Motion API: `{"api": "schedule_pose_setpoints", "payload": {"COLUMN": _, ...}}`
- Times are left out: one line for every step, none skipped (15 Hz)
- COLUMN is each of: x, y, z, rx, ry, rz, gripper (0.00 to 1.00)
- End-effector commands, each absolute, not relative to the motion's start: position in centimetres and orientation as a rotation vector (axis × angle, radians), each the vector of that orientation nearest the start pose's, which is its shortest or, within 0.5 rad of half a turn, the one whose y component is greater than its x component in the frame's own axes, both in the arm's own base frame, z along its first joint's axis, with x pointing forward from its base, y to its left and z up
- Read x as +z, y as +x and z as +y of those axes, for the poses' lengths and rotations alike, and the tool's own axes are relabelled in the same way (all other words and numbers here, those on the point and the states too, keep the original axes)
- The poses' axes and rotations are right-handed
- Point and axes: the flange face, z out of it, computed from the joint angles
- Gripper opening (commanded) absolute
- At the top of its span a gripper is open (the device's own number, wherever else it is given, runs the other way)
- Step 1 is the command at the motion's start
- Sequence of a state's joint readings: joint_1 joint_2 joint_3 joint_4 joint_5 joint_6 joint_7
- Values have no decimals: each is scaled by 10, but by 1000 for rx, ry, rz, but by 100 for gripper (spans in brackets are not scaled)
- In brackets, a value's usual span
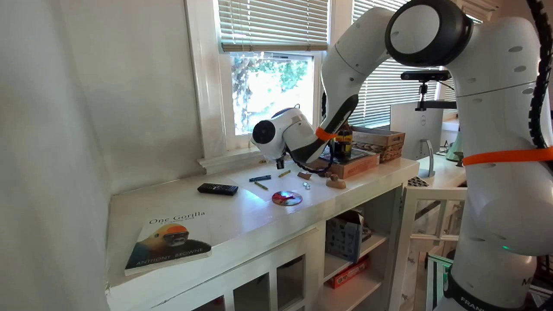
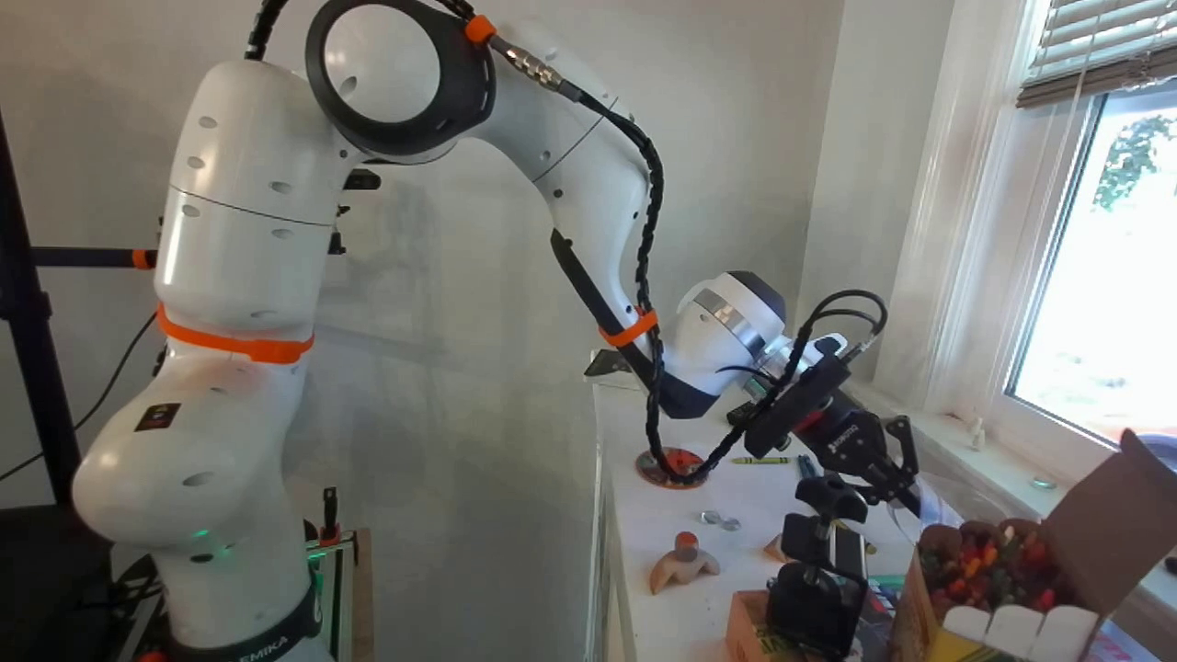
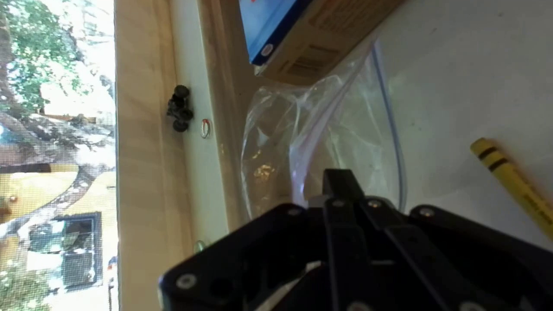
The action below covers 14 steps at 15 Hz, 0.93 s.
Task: Put the plastic upright
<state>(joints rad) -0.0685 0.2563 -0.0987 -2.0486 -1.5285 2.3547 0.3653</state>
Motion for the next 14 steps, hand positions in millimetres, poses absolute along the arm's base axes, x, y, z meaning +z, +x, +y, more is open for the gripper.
{"api": "schedule_pose_setpoints", "payload": {"x": 318, "y": 593, "z": -120, "rx": 187, "ry": 1930, "rz": 664, "gripper": 0}}
{"api": "schedule_pose_setpoints", "payload": {"x": 318, "y": 593, "z": -122, "rx": 192, "ry": 1922, "rz": 654, "gripper": 26}}
{"api": "schedule_pose_setpoints", "payload": {"x": 319, "y": 594, "z": -124, "rx": 200, "ry": 1917, "rz": 645, "gripper": 27}}
{"api": "schedule_pose_setpoints", "payload": {"x": 321, "y": 593, "z": -126, "rx": 205, "ry": 1909, "rz": 639, "gripper": 34}}
{"api": "schedule_pose_setpoints", "payload": {"x": 323, "y": 593, "z": -127, "rx": 207, "ry": 1908, "rz": 631, "gripper": 40}}
{"api": "schedule_pose_setpoints", "payload": {"x": 325, "y": 593, "z": -128, "rx": 213, "ry": 1908, "rz": 621, "gripper": 49}}
{"api": "schedule_pose_setpoints", "payload": {"x": 328, "y": 593, "z": -130, "rx": 217, "ry": 1905, "rz": 612, "gripper": 56}}
{"api": "schedule_pose_setpoints", "payload": {"x": 329, "y": 593, "z": -131, "rx": 220, "ry": 1909, "rz": 606, "gripper": 63}}
{"api": "schedule_pose_setpoints", "payload": {"x": 331, "y": 593, "z": -132, "rx": 221, "ry": 1908, "rz": 601, "gripper": 72}}
{"api": "schedule_pose_setpoints", "payload": {"x": 333, "y": 593, "z": -133, "rx": 224, "ry": 1907, "rz": 597, "gripper": 78}}
{"api": "schedule_pose_setpoints", "payload": {"x": 334, "y": 594, "z": -133, "rx": 227, "ry": 1908, "rz": 593, "gripper": 87}}
{"api": "schedule_pose_setpoints", "payload": {"x": 336, "y": 594, "z": -133, "rx": 230, "ry": 1908, "rz": 590, "gripper": 94}}
{"api": "schedule_pose_setpoints", "payload": {"x": 338, "y": 594, "z": -132, "rx": 231, "ry": 1908, "rz": 589, "gripper": 100}}
{"api": "schedule_pose_setpoints", "payload": {"x": 340, "y": 595, "z": -132, "rx": 235, "ry": 1907, "rz": 588, "gripper": 100}}
